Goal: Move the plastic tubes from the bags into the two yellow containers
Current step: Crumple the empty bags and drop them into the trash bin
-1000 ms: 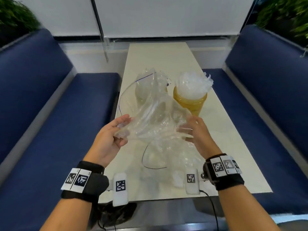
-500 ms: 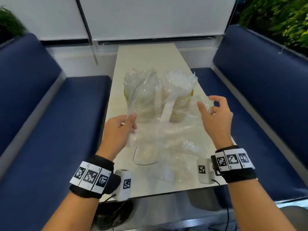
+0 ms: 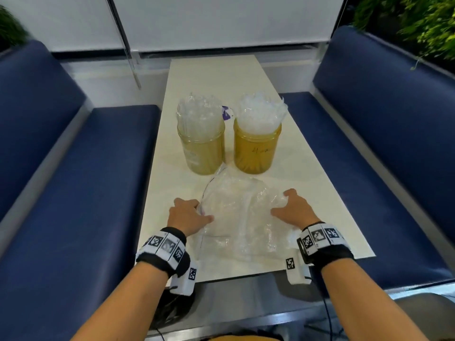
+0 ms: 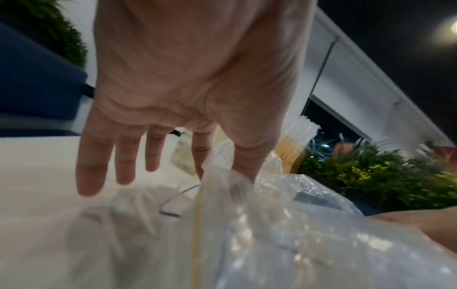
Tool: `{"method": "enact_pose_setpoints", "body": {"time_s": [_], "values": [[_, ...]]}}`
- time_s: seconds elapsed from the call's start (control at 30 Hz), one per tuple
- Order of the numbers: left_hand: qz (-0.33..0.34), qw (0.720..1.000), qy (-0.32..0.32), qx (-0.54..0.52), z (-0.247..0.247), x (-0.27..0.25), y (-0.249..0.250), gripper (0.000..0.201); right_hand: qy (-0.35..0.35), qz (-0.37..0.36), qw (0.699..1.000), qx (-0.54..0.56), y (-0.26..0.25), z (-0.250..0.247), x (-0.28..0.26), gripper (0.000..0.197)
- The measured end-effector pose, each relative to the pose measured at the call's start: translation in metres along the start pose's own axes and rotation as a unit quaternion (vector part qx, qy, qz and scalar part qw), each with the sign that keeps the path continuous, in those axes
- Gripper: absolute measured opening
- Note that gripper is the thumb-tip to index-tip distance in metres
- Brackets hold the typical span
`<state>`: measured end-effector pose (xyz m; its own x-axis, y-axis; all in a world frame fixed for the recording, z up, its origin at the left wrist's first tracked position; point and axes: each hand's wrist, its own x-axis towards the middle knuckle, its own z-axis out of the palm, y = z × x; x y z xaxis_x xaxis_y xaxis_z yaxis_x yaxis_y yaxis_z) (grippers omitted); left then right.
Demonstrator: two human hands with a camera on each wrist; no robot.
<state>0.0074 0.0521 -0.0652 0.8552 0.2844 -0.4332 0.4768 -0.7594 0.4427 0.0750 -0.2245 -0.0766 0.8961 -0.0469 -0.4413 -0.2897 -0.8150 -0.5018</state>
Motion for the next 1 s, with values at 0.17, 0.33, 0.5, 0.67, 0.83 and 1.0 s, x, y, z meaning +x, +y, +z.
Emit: {"method": "enact_pose_setpoints", "body": {"time_s": [0.17,0.33,0.5,0.67,0.83,1.0], "values": [[-0.019,0.993,-0.022,-0.115,0.006,0.014,0.0,0.069,-0.005,0.045,0.996,0.078,-0.001,0.007,0.011,0.115],[-0.025,0.962,-0.077,-0.261,-0.004,0.013,-0.008,0.045,-0.1,-0.022,0.974,0.203,0.001,-0.008,0.009,0.048],[0.092,0.918,-0.065,-0.379,-0.043,-0.006,0.0,0.03,-0.175,-0.177,0.937,0.245,-0.012,-0.03,0.001,0.036],[0.164,0.887,-0.013,-0.432,-0.076,-0.017,0.0,0.038,-0.149,-0.283,0.886,0.336,-0.032,-0.049,-0.01,0.035],[0.145,0.853,-0.028,-0.501,-0.089,-0.029,-0.002,0.051,-0.092,-0.372,0.855,0.351,-0.037,-0.065,-0.015,0.048],[0.146,0.888,-0.111,-0.422,-0.104,-0.038,0.001,0.053,0.058,-0.481,0.853,0.194,-0.045,-0.069,-0.028,0.056]]}}
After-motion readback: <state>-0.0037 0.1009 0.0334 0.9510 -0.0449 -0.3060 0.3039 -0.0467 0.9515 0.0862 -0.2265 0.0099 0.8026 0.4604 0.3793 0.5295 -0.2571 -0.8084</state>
